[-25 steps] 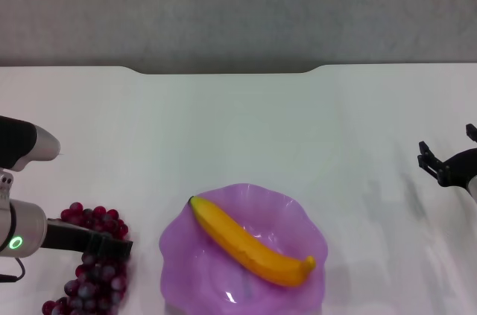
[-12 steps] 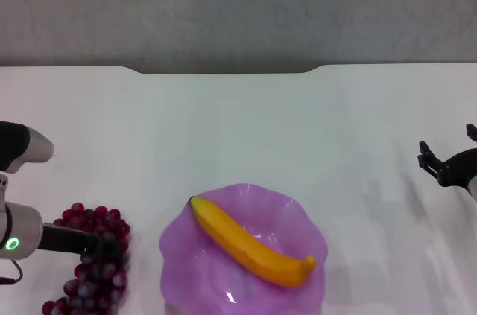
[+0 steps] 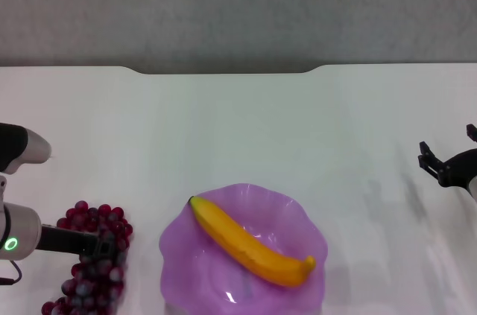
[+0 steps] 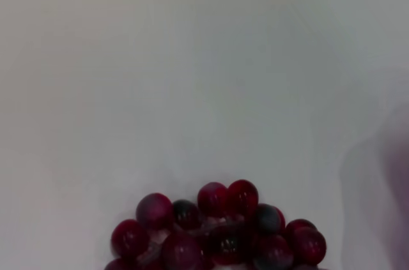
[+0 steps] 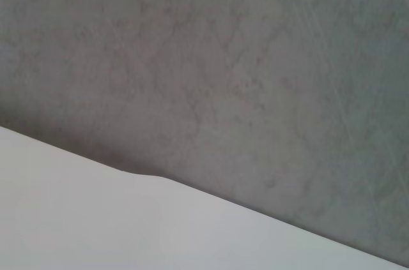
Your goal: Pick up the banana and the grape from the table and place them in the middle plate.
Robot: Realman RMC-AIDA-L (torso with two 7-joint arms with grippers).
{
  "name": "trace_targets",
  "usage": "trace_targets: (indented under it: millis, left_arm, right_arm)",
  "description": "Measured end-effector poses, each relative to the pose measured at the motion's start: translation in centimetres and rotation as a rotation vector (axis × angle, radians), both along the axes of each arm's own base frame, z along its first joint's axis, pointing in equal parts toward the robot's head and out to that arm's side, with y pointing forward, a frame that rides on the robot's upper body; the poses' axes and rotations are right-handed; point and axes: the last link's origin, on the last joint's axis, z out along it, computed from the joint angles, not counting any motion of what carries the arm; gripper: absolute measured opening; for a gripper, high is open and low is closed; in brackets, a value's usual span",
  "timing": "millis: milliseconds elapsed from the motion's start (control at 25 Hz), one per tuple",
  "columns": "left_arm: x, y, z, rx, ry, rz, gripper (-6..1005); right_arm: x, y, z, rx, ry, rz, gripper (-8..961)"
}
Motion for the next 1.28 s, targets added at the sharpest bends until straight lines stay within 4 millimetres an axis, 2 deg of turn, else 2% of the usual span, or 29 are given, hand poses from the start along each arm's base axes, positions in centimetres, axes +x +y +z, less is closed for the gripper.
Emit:
trace_targets:
  millis: [480,1280]
  left_arm:
    - [-0.23,-0.21,0.26,0.014,-0.039,-0.011,274]
    - [-0.83,-0.17,0.76,0.072,-0.057,-0.006,192]
  right_arm:
    - [0.01,-0.05,-0.03,0.000,0.002,-0.001,885]
    - [-0.27,-0.12,-0.14,0.002,0.006,0.013,886]
